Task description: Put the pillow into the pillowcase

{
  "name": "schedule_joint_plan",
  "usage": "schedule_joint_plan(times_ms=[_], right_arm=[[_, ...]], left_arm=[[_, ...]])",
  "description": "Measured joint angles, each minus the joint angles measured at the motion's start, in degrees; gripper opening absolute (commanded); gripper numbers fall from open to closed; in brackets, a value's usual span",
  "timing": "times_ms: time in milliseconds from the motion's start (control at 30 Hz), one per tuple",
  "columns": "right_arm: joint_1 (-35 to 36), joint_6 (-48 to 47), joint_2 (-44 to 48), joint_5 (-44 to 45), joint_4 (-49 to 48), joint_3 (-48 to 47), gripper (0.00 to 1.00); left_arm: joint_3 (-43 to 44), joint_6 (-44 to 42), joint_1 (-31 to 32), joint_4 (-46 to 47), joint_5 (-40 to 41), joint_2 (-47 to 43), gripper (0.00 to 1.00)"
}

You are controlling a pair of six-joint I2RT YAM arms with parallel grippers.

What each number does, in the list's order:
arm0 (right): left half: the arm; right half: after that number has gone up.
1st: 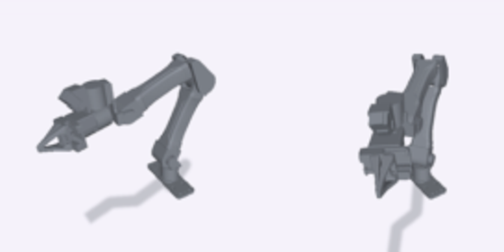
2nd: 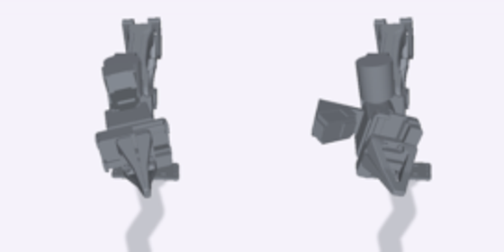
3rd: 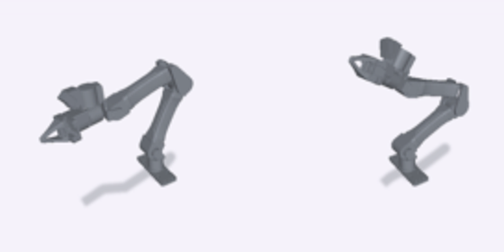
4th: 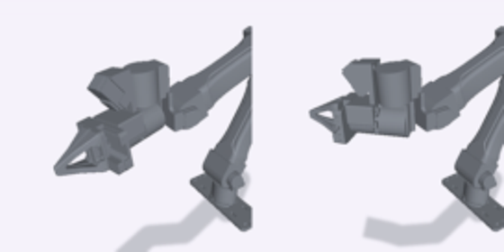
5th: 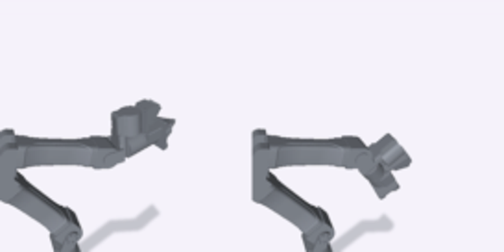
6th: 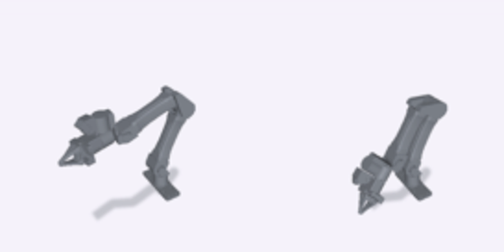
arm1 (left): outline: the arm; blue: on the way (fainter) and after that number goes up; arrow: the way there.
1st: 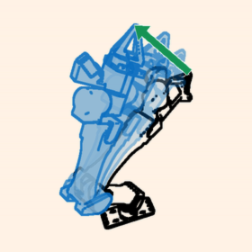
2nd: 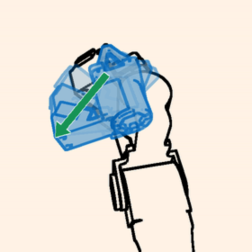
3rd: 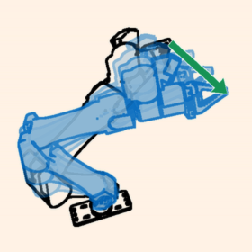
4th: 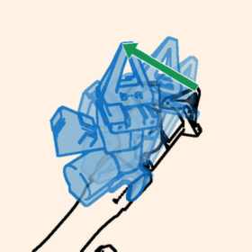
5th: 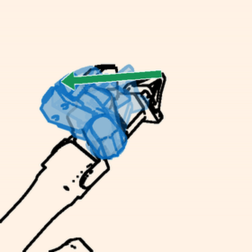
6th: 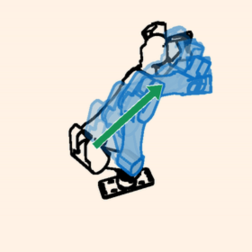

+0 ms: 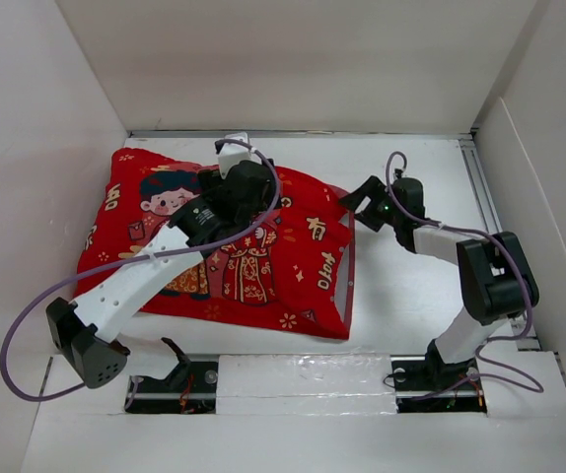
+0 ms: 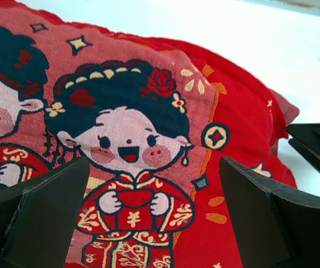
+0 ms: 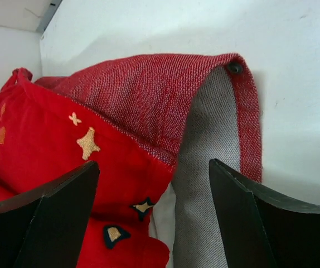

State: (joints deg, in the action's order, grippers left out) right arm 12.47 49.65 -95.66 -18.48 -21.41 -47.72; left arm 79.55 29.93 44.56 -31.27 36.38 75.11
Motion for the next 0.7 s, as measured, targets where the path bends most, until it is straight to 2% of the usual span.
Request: schedule_joint_plan(times_ms=[333,367,433,533,567,633,700], right_arm=[[0.72,2.86,-6.19,-3.61,-4.2,-0.13,0.58],[0.79,3.06,-6.38,-3.89,-4.68,-0.22,0.46],[1.01,3.26,-6.78,-4.37,-6.1,-0.83,0.35],[1.11,3.5,-7.13,-4.48,-7.58,-2.36,0.32],[1.11,3.45,-7.13,-4.46,-7.87,-2.84,0.17],[1.09,2.93,-7.13,-4.48,-8.87,-3.58,0.0],[0.96,2.8,-7.13,-4.26,-9.46,-4.0,0.0]], left_arm=[[-1.22,0.15,0.0,-0.07,-1.4,0.02,1.0],[-1.25,0.15,0.0,0.11,-1.62,0.02,1.0],[-1.46,0.04,0.0,0.46,-2.12,0.02,1.0],[-2.12,-0.09,0.0,0.96,-2.97,0.09,1.0],[-2.21,-0.15,0.0,0.96,-3.23,0.15,1.0],[-2.29,-0.37,0.0,1.18,-3.54,0.28,1.0],[-2.34,-0.52,0.0,1.46,-3.96,0.28,1.0]])
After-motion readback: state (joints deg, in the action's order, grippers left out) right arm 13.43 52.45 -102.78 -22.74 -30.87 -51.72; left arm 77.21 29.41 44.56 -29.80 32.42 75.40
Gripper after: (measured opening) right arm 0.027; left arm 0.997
